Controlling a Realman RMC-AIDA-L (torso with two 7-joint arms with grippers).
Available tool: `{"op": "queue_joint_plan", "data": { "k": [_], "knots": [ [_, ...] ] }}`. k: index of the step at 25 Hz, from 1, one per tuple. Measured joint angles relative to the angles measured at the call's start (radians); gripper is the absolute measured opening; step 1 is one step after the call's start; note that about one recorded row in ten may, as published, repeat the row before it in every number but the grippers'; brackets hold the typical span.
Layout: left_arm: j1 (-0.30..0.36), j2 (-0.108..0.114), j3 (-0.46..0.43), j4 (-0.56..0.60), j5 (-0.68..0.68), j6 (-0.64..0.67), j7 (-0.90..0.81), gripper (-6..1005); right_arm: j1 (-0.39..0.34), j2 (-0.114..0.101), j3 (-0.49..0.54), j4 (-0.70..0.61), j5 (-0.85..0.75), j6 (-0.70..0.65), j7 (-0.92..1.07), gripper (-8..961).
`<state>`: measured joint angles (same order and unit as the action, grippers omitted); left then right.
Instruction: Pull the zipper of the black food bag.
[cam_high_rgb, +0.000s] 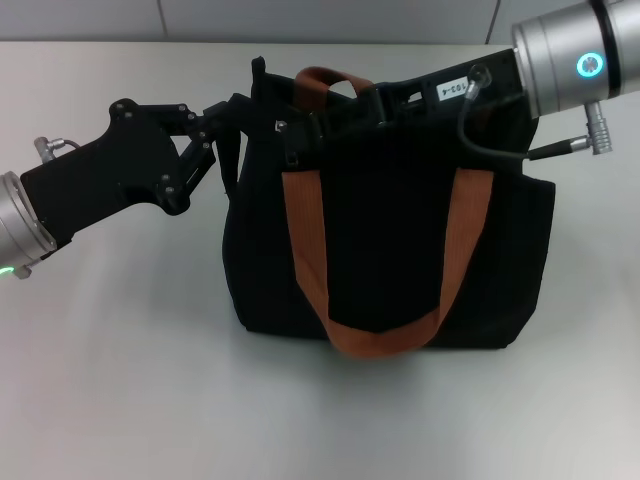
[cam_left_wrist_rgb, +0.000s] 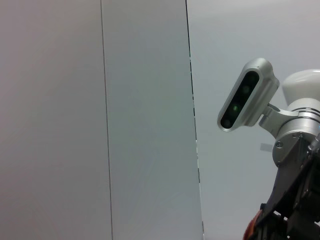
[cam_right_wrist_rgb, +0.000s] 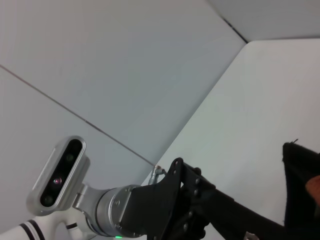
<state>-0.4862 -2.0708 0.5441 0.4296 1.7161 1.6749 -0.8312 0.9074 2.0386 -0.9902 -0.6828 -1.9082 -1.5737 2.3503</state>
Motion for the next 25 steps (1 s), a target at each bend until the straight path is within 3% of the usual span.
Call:
{"op": "queue_joint_plan", "data": {
  "k": [9, 16, 25],
  "knots": [
    [0.001, 0.001, -0.005, 0.0, 0.0, 0.007, -0.003, 25, -0.007, 0.0, 0.007, -0.017, -0.017, 0.004, 0.004, 405],
    [-0.008, 0.001, -0.005, 0.0, 0.0, 0.028, -0.004, 25, 0.01, 0.02, -0.007, -0.017, -0.022, 0.02, 0.004, 403],
    [-0.031, 0.0, -0.005, -0.016, 0.0, 0.039, -0.008, 25, 0.025, 0.025, -0.024, -0.012, -0.023, 0.036, 0.004, 395]
  ]
}}
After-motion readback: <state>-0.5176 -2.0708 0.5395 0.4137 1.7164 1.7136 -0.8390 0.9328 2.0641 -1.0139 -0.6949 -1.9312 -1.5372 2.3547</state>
